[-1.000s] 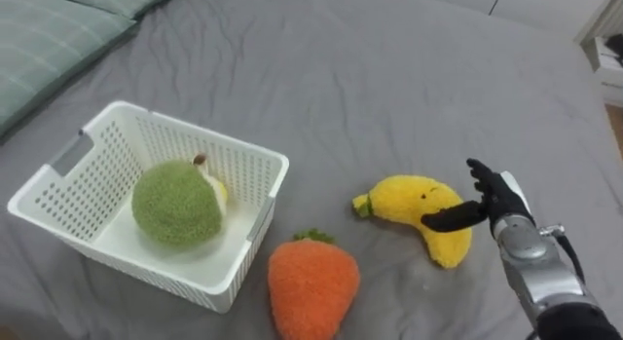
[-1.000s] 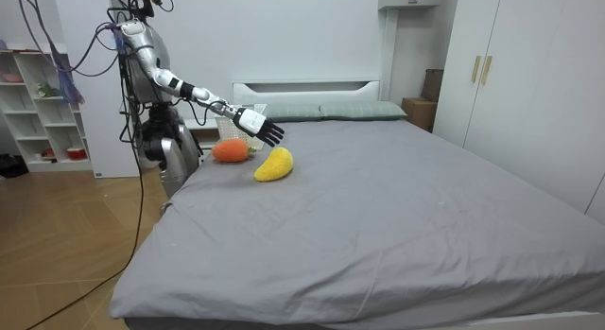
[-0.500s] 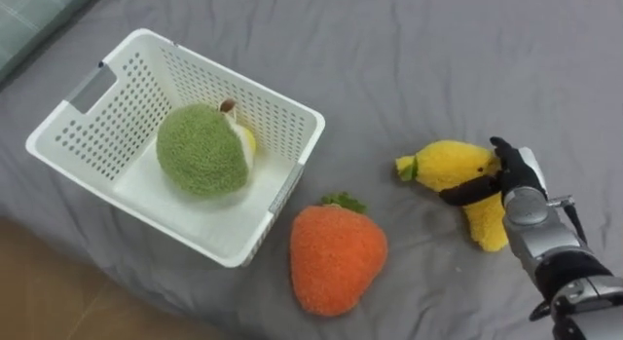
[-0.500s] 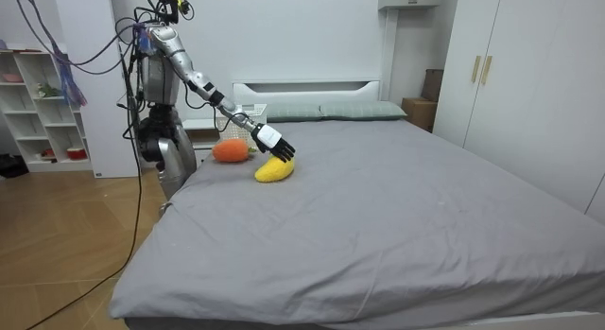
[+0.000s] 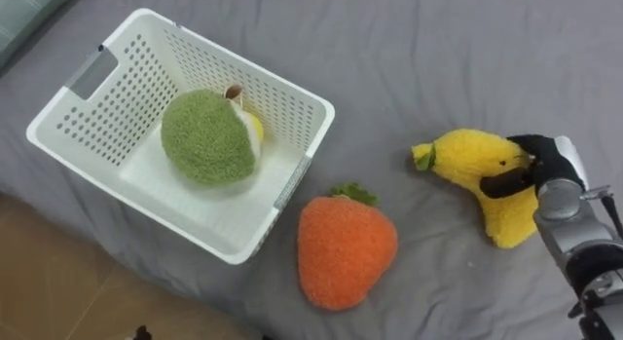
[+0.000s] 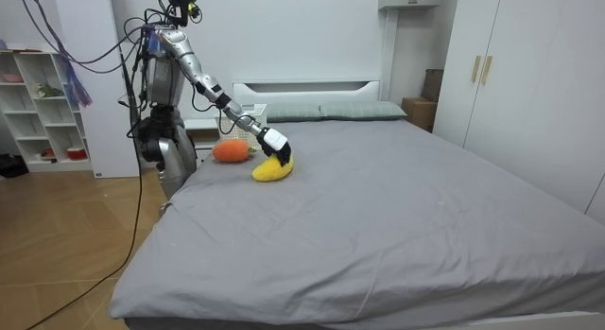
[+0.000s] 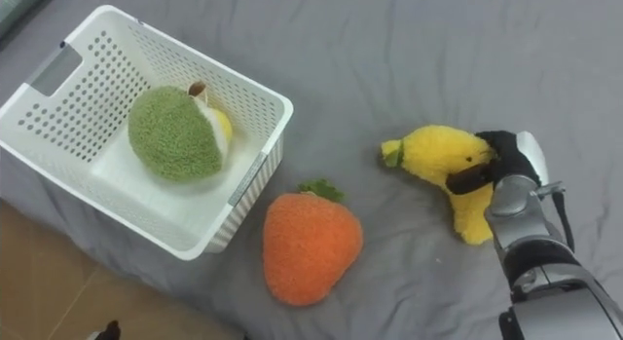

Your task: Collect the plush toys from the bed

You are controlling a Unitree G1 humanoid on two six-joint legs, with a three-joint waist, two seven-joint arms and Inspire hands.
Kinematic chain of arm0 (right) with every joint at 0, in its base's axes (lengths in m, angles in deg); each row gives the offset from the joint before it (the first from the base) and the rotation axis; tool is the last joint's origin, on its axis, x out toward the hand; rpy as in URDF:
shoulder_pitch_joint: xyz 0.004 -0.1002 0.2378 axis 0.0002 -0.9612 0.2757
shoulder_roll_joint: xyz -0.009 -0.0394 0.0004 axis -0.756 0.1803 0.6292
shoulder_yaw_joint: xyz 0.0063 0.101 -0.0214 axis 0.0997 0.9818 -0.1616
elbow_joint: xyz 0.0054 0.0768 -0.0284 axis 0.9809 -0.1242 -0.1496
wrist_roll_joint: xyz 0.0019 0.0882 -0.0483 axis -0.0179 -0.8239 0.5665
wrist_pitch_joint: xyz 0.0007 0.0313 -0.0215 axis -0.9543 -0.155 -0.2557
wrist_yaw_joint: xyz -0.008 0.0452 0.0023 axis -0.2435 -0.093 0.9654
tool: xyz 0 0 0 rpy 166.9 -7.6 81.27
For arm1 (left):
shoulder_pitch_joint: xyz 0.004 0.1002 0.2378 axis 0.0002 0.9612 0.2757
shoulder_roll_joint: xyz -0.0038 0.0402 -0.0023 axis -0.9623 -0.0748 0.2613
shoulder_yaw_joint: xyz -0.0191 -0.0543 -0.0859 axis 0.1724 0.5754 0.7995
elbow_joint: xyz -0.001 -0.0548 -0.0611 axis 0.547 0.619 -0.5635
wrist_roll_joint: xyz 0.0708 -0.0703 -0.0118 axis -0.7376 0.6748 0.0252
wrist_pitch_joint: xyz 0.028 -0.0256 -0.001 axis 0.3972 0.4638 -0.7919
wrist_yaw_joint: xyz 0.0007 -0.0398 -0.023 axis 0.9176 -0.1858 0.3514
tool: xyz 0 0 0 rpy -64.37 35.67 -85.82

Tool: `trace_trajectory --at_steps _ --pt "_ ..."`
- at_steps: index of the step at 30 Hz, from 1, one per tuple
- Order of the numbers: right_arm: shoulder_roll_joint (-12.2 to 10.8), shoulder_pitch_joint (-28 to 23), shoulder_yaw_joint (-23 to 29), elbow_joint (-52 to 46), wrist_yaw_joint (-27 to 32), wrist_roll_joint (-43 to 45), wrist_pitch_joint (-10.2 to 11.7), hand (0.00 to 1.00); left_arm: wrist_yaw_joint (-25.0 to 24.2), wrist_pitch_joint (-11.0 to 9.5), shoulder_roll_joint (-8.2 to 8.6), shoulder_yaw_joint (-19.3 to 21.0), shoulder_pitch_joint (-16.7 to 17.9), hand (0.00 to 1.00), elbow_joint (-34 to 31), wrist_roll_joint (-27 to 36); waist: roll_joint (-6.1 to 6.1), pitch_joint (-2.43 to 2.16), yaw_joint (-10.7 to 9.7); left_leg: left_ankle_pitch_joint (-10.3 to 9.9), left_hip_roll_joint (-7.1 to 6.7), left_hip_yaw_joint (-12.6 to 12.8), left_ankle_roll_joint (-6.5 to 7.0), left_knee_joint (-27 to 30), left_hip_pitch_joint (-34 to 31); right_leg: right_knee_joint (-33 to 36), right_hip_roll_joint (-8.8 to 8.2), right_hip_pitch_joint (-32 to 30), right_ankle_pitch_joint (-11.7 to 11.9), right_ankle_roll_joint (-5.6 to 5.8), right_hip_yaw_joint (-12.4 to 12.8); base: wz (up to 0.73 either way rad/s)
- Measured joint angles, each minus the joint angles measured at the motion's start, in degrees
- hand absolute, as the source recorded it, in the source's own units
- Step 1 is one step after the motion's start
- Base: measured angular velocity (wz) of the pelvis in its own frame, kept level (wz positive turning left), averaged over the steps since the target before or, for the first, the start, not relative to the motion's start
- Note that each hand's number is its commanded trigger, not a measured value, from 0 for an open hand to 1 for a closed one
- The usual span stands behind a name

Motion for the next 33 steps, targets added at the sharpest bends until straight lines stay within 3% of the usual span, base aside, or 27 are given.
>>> trace_trajectory --at_steps 11,14,17,21,22,24,28,33 --pt "0.16 -2.79 -0.01 -5.33 -0.7 1.77 -0.4 1.0 0.13 -0.63 -0.83 1.22 0.35 0.0 -0.33 0.56 -0.4 -0.35 -1.0 0.0 -0.08 1.07 0.01 -0.6 3.88 -0.05 -0.14 3.31 -0.01 0.02 0.86 -0.03" --pt "0.15 -4.98 0.0 -7.67 -0.71 2.35 -0.47 1.0 0.19 -0.64 -0.84 1.99 1.02 0.0 -0.33 0.65 -1.04 -1.37 -1.76 0.0 -0.09 1.08 0.01 -1.0 6.59 -0.2 -0.13 5.93 -0.01 0.03 0.91 0.01" --pt "0.15 -6.04 0.15 -11.44 -0.72 3.98 -0.48 1.0 0.19 -0.63 -0.89 2.76 2.04 0.0 -0.35 0.47 -1.19 -1.93 -3.25 -0.01 -0.19 1.04 0.01 -1.45 9.44 -0.76 -0.11 8.82 -0.02 0.03 1.53 -0.04" --pt "0.18 -6.84 2.41 -18.57 -0.56 5.42 -1.12 1.0 0.25 -0.54 -1.22 6.96 3.84 0.0 -0.6 -1.58 -1.25 -2.5 -4.65 -0.1 -0.24 1.37 -0.04 -2.74 13.05 -1.1 0.0 11.8 -0.43 0.5 1.69 -0.06" --pt "0.2 -7.48 2.59 -21.22 -0.6 5.43 -1.42 1.0 0.2 -0.31 -1.21 7.64 4.47 0.0 -1.17 -1.74 -1.13 -3.01 -5.14 -0.14 -0.23 1.29 -0.09 -2.61 13.53 -1.21 0.03 12.44 -0.46 0.48 1.68 -0.09" --pt "0.2 -9.33 3.73 -27.06 -0.66 5.6 -2.09 1.0 0.19 -0.13 -1.08 8.29 6.11 0.0 -2.4 -2.57 -0.75 -3.42 -5.18 -0.17 -0.24 1.31 -0.13 -2.54 14.55 -1.66 0.15 13.67 -0.45 0.42 1.81 0.0" --pt "0.15 -11.45 4.96 -36.57 -1.06 5.19 -2.34 1.0 0.27 0.04 -0.99 9.01 8.08 0.0 -3.42 -2.72 0.35 -3.62 -5.54 -0.15 -0.31 1.26 -0.16 -2.7 17.12 -1.98 0.13 16.39 -0.61 0.36 1.94 0.05" --pt "0.16 -11.57 4.99 -47.47 -2.7 6.07 -2.89 1.0 -0.01 0.05 -1.03 11.54 9.74 0.0 -3.8 -2.72 0.49 -3.64 -5.73 -0.19 -0.58 1.24 -0.18 -2.98 18.44 -1.96 0.03 17.72 -0.97 0.28 1.77 0.02"
